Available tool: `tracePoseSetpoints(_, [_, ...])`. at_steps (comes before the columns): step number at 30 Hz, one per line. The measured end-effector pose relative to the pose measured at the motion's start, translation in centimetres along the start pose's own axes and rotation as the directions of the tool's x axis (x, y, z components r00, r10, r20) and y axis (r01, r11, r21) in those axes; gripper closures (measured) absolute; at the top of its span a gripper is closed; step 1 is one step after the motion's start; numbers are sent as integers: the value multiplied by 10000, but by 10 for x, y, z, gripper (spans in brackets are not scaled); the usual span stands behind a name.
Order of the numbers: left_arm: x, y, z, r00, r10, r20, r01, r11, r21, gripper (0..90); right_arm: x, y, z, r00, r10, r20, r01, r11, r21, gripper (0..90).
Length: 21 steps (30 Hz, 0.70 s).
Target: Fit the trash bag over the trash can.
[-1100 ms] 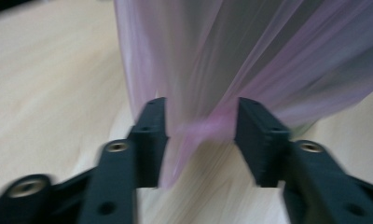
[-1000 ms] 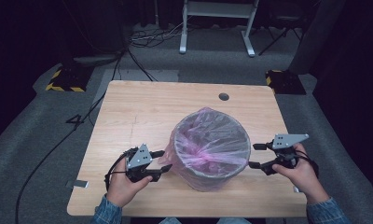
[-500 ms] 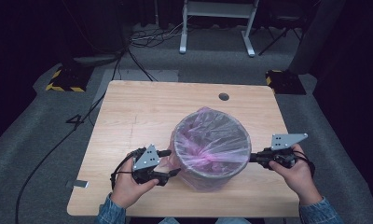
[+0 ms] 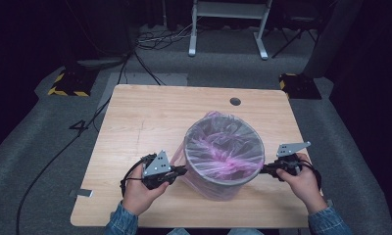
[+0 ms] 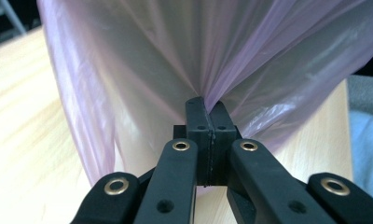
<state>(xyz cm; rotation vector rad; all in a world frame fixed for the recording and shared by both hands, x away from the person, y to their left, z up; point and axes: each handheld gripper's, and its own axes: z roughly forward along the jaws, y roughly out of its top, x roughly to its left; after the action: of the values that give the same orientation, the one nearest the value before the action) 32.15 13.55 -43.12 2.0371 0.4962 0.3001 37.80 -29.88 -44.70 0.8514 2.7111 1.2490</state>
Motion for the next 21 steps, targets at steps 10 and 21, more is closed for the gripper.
tracePoseSetpoints(10, [12,-36,14,9956,-765,-541,838,9854,1480,900,-2,-38,14,9975,583,395,-636,9869,1482,900])
tracePoseSetpoints(21, [-6,-6,-12,9985,-241,-495,228,9994,-273,352,35,-10,-23,9908,-1317,309,1339,9871,-877,285])
